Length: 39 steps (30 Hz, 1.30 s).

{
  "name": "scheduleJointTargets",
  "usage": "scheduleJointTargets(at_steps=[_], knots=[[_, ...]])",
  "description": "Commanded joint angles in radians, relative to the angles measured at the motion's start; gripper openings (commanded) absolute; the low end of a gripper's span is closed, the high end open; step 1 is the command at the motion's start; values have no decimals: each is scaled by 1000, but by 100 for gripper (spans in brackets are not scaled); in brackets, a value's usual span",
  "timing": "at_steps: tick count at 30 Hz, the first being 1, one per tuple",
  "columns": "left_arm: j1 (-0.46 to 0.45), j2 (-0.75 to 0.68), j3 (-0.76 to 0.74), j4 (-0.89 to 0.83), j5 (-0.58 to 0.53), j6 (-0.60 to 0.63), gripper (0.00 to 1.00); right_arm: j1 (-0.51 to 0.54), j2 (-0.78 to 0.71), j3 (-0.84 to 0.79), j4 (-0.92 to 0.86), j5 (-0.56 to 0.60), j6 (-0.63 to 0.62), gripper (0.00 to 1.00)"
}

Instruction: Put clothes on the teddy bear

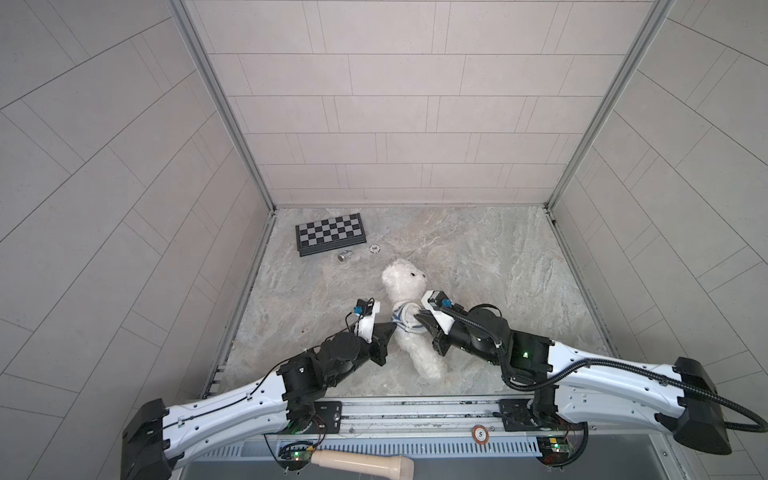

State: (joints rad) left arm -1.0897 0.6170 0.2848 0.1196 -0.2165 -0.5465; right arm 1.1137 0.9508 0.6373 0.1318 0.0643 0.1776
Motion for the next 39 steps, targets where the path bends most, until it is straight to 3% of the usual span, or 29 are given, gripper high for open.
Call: scheduleJointTargets(at_steps=[1,9,16,18,22,30,33,39], knots=[[-1,-31,-16,-76,-65,-13,0,-19,-67,8,85,-50,32,0],[-1,-17,5,-147,-103,31,0,-65,-113,29,121,-218,147,0],[-2,29,40,-162,-104,108,0,-72,-145,65,98,-229,210,0],[-5,33,60,-137,-34,148,0,-72,-122,81,81,-226,221,0],[-64,-37,76,-77,-1,227,32,-71,-87,91,16,-153,230,0],[-79,-120,183,-250,12,327,66,-72,-58,102,-92,-3,179,0],[-79,-116,220,-268,1,337,67,-72,-45,96,-87,9,172,0],[-78,24,282,-136,59,309,56,-72,-24,81,-75,30,174,0]])
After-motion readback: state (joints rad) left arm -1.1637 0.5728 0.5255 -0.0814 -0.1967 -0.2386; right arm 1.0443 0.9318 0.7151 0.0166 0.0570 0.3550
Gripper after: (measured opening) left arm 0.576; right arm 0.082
